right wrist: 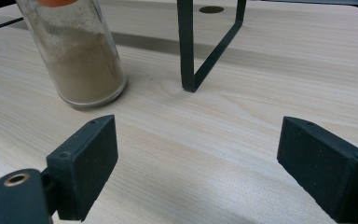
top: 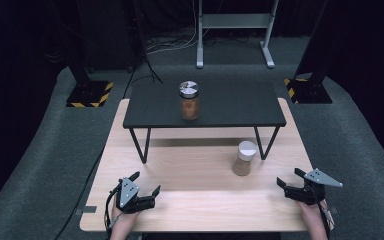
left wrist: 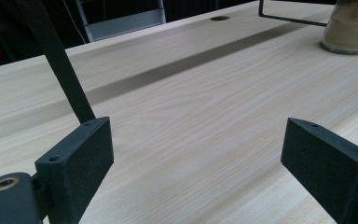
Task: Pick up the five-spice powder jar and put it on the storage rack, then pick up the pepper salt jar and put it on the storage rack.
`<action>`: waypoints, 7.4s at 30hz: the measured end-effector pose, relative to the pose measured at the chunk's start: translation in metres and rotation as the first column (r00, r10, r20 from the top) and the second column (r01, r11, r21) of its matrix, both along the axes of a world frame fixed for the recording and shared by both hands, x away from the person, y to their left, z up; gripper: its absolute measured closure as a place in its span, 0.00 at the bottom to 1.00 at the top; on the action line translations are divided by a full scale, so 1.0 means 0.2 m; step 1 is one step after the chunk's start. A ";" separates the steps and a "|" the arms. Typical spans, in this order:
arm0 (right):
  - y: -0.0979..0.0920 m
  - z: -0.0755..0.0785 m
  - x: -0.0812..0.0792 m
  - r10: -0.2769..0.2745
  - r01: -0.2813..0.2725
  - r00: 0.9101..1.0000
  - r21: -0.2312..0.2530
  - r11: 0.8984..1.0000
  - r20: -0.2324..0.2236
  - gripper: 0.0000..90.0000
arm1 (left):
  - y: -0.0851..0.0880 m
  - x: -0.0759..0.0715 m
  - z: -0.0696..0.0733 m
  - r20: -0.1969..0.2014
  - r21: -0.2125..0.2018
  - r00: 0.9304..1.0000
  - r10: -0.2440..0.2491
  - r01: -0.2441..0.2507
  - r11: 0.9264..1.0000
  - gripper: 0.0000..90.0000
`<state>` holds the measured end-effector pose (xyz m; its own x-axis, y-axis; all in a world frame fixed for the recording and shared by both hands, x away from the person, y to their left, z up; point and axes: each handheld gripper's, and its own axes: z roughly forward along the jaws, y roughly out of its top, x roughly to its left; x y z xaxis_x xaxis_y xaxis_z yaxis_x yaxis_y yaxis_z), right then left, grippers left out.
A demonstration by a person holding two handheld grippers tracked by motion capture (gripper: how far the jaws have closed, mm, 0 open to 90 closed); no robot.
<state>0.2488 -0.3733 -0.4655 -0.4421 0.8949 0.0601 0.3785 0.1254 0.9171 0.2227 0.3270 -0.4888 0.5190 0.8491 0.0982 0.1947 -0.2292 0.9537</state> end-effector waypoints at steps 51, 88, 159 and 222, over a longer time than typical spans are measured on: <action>0.00 0.00 0.00 0.010 -0.010 1.000 0.000 1.000 0.004 0.11 | 0.00 0.00 0.00 -0.007 -0.006 1.000 0.004 -0.004 1.000 0.10; 0.23 0.07 0.09 0.209 -0.214 0.973 0.044 0.976 0.097 0.08 | 0.00 0.00 0.00 -0.006 -0.006 1.000 0.007 -0.007 1.000 0.10; 0.56 0.61 0.31 0.258 -0.254 0.962 -0.060 0.965 0.087 0.37 | 0.01 0.00 0.00 -0.016 -0.016 1.000 0.003 -0.003 1.000 0.10; 0.75 1.16 0.62 0.087 -0.095 0.975 0.030 0.995 0.206 0.37 | 0.02 0.01 0.00 -0.019 -0.028 1.000 -0.002 0.001 1.000 0.10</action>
